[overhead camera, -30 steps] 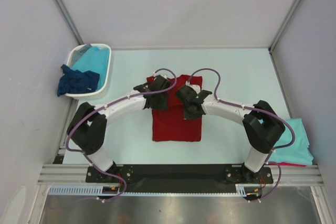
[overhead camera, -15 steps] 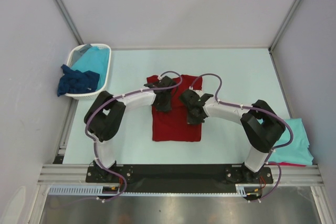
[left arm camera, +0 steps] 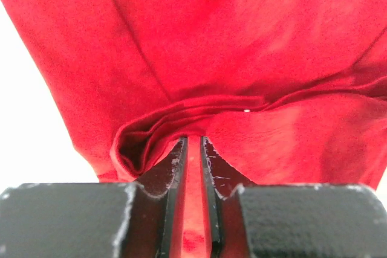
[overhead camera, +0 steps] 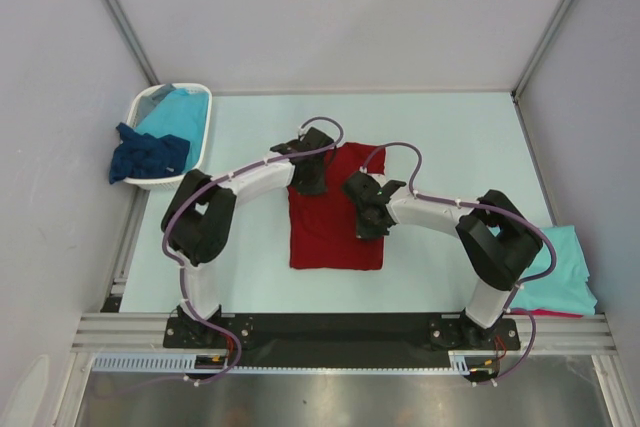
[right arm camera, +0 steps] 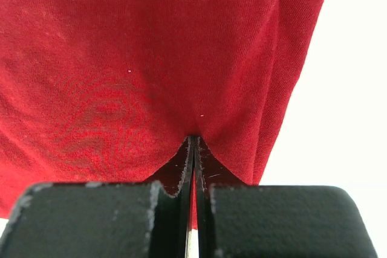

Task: Fold and stack the t-shirts
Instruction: Fold the folded rectangular tshirt in 1/3 of the way

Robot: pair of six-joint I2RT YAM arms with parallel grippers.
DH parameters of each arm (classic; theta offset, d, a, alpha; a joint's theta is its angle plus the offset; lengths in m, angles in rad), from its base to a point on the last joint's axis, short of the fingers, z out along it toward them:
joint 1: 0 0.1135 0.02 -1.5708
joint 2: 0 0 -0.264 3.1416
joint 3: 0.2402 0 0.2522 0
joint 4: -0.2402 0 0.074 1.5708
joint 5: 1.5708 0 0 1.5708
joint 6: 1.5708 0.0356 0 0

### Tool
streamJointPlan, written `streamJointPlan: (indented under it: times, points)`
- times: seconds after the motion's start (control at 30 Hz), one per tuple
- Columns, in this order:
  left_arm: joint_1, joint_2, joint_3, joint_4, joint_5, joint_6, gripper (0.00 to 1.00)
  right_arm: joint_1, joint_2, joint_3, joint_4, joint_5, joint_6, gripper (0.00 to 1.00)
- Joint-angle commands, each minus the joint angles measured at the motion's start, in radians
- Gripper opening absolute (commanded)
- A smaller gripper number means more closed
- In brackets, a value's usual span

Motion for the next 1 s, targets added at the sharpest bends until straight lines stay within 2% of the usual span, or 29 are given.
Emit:
streamJointPlan:
  times: [0.0, 0.37, 0.6, 0.63, 0.67, 0.73, 0.77, 0.87, 0.97]
  points:
    - [0.014, -0.020, 0.079, -0.012, -0.032, 0.024, 0.18, 0.001, 0.044, -0.023, 0.034, -0.021, -0.003, 0.00]
    - [0.086, 0.107, 0.178, -0.038, -0.027, 0.038, 0.16, 0.004, 0.042, -0.029, 0.030, -0.025, 0.005, 0.00]
    - [0.117, -0.005, 0.149, -0.036, -0.061, 0.046, 0.17, 0.004, 0.018, 0.019, -0.008, 0.004, 0.008, 0.00]
    - [0.118, -0.028, 0.146, -0.038, -0.071, 0.047, 0.18, 0.001, -0.006, 0.035, -0.031, 0.015, 0.008, 0.04]
    - [0.117, -0.081, 0.146, -0.043, -0.075, 0.049, 0.18, -0.002, -0.019, 0.050, -0.041, 0.020, 0.001, 0.16]
    - [0.117, -0.138, 0.139, -0.046, -0.079, 0.050, 0.22, -0.005, -0.059, 0.115, -0.081, 0.047, -0.007, 0.24]
    - [0.117, -0.170, 0.131, -0.046, -0.081, 0.052, 0.23, -0.009, -0.071, 0.141, -0.091, 0.054, -0.019, 0.33]
    - [0.117, -0.264, 0.088, -0.030, -0.062, 0.054, 0.27, -0.034, -0.080, 0.227, -0.120, 0.074, -0.044, 0.41]
    - [0.117, -0.296, 0.027, -0.001, -0.030, 0.050, 0.27, -0.084, -0.028, 0.299, -0.120, 0.080, -0.087, 0.41]
